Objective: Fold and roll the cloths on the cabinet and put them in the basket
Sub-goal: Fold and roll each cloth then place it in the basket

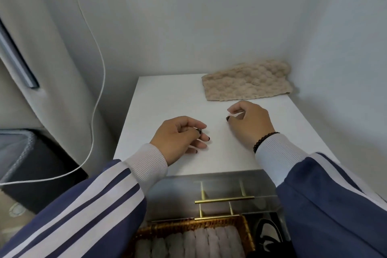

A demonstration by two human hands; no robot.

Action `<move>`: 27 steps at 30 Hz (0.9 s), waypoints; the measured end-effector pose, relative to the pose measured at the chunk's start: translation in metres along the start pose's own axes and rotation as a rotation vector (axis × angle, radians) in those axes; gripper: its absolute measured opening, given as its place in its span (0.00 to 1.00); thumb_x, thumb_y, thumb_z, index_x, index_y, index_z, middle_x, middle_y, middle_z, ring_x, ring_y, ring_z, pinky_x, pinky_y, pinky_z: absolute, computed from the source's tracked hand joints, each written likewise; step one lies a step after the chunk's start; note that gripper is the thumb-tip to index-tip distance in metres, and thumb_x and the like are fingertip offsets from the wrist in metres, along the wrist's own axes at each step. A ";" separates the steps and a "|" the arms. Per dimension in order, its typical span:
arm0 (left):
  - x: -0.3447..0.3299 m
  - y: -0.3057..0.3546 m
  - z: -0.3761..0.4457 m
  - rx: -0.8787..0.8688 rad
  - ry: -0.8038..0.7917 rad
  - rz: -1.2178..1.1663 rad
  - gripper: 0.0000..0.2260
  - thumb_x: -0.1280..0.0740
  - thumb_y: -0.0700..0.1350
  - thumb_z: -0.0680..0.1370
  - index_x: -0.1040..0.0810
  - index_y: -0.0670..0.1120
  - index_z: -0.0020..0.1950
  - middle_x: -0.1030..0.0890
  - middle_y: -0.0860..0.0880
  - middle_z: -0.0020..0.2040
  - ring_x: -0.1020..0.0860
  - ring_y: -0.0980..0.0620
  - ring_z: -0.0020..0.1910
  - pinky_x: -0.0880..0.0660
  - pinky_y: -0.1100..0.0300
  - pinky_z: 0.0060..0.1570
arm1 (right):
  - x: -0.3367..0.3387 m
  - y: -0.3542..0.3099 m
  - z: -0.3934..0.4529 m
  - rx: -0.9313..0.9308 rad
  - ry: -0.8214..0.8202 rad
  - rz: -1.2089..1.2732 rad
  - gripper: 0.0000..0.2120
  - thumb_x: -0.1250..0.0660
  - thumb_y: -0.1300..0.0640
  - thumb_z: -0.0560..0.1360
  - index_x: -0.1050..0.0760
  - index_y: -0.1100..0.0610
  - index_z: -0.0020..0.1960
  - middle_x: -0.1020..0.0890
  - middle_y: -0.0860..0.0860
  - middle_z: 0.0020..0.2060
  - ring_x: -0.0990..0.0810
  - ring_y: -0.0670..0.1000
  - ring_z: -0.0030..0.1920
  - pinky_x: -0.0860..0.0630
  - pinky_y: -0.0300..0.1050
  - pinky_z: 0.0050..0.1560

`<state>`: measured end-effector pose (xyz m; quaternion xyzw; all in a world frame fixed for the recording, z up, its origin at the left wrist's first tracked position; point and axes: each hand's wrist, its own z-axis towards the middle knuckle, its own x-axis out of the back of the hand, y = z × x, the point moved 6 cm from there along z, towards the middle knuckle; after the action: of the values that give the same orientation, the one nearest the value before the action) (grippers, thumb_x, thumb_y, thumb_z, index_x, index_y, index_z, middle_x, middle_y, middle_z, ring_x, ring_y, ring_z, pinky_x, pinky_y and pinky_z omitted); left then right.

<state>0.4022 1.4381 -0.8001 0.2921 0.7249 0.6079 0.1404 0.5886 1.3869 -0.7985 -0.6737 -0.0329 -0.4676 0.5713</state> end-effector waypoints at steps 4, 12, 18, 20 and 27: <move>-0.002 0.005 0.025 -0.005 0.009 -0.016 0.10 0.39 0.33 0.77 0.20 0.44 0.49 0.16 0.49 0.38 0.17 0.53 0.35 0.24 0.63 0.37 | -0.014 -0.002 0.023 0.068 0.049 -0.216 0.18 0.35 0.58 0.76 0.31 0.56 0.65 0.29 0.52 0.62 0.30 0.53 0.62 0.31 0.44 0.58; 0.012 0.011 0.055 0.001 0.024 -0.011 0.11 0.40 0.33 0.77 0.21 0.44 0.49 0.16 0.48 0.39 0.18 0.53 0.35 0.26 0.64 0.36 | -0.038 -0.014 0.055 0.197 -0.071 -0.460 0.27 0.42 0.56 0.80 0.46 0.55 0.77 0.33 0.53 0.71 0.35 0.54 0.70 0.41 0.50 0.71; 0.027 0.015 0.072 -0.021 0.063 -0.014 0.10 0.40 0.33 0.78 0.21 0.44 0.50 0.16 0.48 0.39 0.18 0.53 0.35 0.27 0.68 0.32 | -0.048 -0.023 0.059 0.329 -0.060 -0.864 0.17 0.43 0.59 0.80 0.35 0.57 0.68 0.22 0.51 0.56 0.24 0.54 0.56 0.44 0.61 0.72; 0.027 0.014 0.076 -0.015 0.070 -0.024 0.10 0.40 0.33 0.78 0.21 0.44 0.51 0.16 0.49 0.39 0.18 0.53 0.35 0.27 0.67 0.33 | -0.050 -0.034 0.054 0.430 0.047 -0.918 0.11 0.30 0.66 0.68 0.23 0.59 0.49 0.20 0.53 0.42 0.21 0.55 0.41 0.29 0.59 0.60; 0.026 0.013 0.085 -0.061 0.152 0.022 0.20 0.32 0.36 0.75 0.30 0.48 0.64 0.21 0.53 0.51 0.19 0.50 0.42 0.23 0.58 0.38 | -0.025 -0.035 0.048 0.247 -0.086 -0.199 0.07 0.38 0.61 0.75 0.26 0.59 0.39 0.21 0.52 0.34 0.24 0.52 0.35 0.27 0.45 0.38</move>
<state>0.4328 1.5225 -0.8030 0.2483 0.7113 0.6518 0.0872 0.5826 1.4493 -0.7848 -0.6112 -0.1811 -0.4851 0.5986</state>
